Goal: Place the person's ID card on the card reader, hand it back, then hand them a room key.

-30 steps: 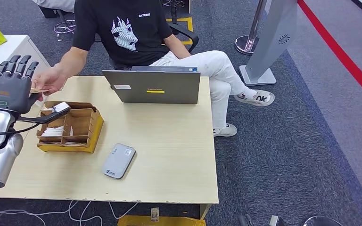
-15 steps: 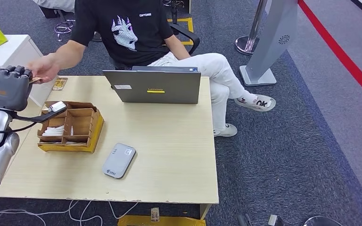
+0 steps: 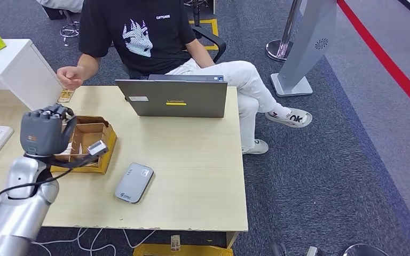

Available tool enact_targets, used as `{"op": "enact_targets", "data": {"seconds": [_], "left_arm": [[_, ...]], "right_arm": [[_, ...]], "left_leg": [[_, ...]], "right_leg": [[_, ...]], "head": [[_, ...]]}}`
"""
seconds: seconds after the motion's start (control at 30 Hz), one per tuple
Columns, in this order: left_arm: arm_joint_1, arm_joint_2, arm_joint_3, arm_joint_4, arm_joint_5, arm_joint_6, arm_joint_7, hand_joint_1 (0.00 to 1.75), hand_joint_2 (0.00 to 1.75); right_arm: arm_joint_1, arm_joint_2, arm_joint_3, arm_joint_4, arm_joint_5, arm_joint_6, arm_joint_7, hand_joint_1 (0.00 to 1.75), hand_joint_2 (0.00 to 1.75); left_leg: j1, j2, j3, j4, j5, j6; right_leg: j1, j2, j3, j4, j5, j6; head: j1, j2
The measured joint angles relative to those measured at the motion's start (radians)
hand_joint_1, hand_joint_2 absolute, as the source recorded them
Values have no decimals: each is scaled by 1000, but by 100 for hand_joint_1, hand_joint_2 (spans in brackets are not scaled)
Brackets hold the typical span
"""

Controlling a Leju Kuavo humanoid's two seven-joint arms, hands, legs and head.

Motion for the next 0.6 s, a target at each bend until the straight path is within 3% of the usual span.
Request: {"op": "enact_targets", "data": {"seconds": [0.13,0.27,0.6], "left_arm": [[193,-92,-4,-146,32,-55,-47,175,175],[317,-138,-11,-189,48,-115,-50,175,175],[386,-158,-10,-136,70,-205,-43,175,175]], "right_arm": [[19,0,0,0,-26,8,-20,0,175],[33,-1,0,0,-36,17,-25,0,175],[37,-6,0,0,-40,16,-24,0,175]], "left_leg": [[-1,1,0,0,-2,1],[0,1,0,0,-3,1],[0,0,0,0,-2,1]], "right_leg": [[-1,1,-1,-1,-1,0],[0,0,-1,-1,-1,1],[0,0,0,0,-1,1]], "head": [[0,0],[0,0],[0,0]]}}
